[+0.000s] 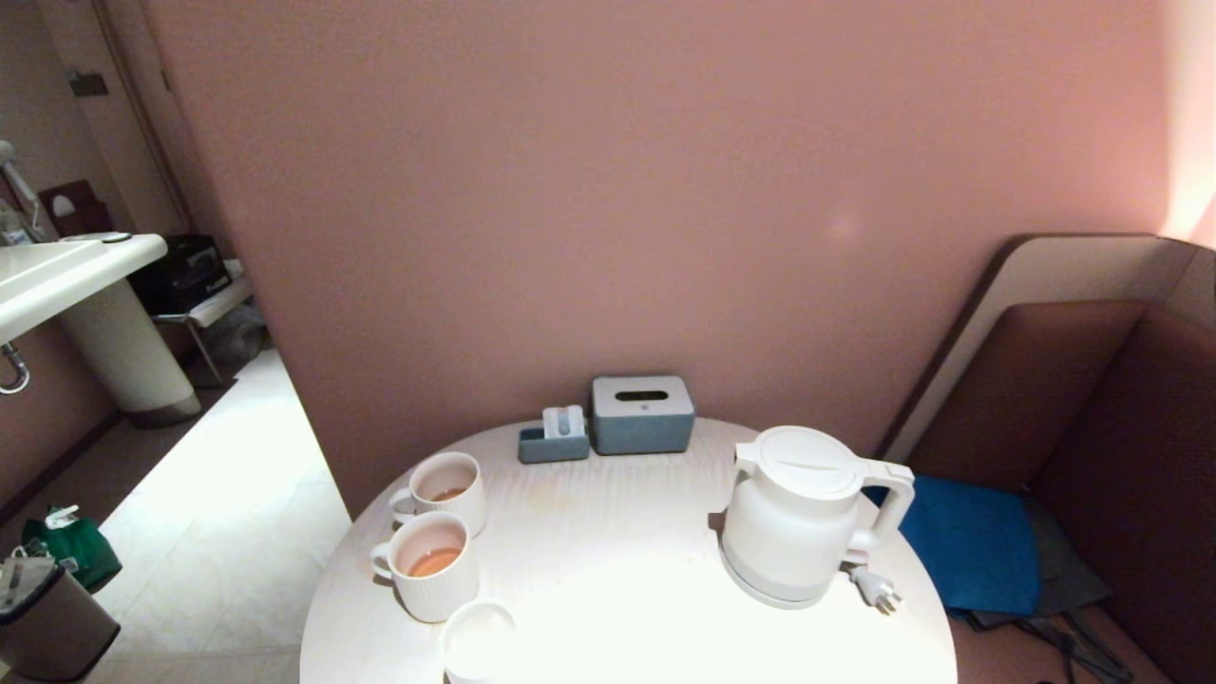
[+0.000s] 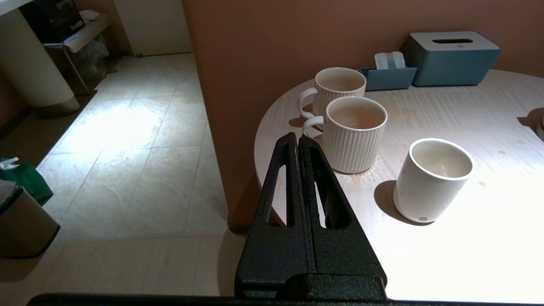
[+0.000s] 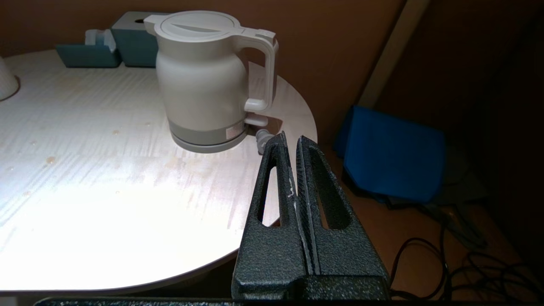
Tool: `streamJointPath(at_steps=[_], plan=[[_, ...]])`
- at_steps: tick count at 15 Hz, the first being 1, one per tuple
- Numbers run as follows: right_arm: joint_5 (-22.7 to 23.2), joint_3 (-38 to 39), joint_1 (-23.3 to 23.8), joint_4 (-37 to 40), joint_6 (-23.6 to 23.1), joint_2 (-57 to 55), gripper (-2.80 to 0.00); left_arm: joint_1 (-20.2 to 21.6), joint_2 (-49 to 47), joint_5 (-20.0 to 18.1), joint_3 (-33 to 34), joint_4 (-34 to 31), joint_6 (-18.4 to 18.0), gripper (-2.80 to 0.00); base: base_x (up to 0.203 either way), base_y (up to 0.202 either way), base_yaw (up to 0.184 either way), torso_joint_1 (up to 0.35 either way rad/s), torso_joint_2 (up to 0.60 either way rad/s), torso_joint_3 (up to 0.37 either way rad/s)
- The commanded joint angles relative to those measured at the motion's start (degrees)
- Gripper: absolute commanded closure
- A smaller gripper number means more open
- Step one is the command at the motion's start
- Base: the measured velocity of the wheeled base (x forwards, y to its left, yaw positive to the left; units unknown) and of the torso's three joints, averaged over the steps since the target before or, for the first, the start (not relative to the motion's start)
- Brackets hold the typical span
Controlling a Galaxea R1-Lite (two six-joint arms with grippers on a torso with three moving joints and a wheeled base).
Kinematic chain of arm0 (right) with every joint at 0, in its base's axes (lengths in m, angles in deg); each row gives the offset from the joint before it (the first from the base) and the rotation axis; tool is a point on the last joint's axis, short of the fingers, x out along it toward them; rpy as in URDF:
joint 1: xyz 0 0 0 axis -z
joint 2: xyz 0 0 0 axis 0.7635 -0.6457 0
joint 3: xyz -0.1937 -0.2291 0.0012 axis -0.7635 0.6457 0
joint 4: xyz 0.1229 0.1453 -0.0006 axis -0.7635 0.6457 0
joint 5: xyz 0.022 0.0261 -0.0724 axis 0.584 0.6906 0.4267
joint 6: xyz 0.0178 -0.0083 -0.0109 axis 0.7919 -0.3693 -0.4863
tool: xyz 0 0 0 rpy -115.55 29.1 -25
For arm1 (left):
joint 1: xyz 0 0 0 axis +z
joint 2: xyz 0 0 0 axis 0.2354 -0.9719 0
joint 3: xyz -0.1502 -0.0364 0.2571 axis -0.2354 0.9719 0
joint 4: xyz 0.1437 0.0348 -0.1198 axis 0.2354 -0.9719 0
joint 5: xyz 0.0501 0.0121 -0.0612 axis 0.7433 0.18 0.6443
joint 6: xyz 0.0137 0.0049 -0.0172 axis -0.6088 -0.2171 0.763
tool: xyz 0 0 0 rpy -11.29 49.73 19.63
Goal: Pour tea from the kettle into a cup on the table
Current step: Pick up the kettle
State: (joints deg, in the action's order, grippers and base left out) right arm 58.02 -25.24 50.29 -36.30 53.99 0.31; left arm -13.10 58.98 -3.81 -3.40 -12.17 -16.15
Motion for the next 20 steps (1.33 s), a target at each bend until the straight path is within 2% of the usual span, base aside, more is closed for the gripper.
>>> streamJointPath(at_steps=[1,9,11,15,20], plan=[[-0.02,-0.01,-0.07,0.02,0.00,-0.07,0.00,0.02,-0.09,0.01,0.00,0.02,0.00,0.00,0.000,0.000,0.000,0.000,0.00,0.000],[-1.20,-0.40,0.02,-0.07,-0.55,-0.07,0.00,0.02,-0.09,0.01,0.00,0.02,0.00,0.00,0.000,0.000,0.000,0.000,0.00,0.000],[-1.30,-7.48,-0.01,0.33,-0.93,-1.74,0.00,0.02,-0.09,0.01,0.00,0.02,0.00,0.00,0.000,0.000,0.000,0.000,0.00,0.000],[-1.26,-19.95,0.01,-1.95,-0.46,-22.71,0.00,0.02,-0.09,0.01,0.00,0.02,0.00,0.00,0.000,0.000,0.000,0.000,0.00,0.000],[-4.31,-26.03,0.37,-15.11,1.58,-57.61,0.00,0.02,-0.09,0.01,0.00,0.02,0.00,0.00,0.000,0.000,0.000,0.000,0.00,0.000]])
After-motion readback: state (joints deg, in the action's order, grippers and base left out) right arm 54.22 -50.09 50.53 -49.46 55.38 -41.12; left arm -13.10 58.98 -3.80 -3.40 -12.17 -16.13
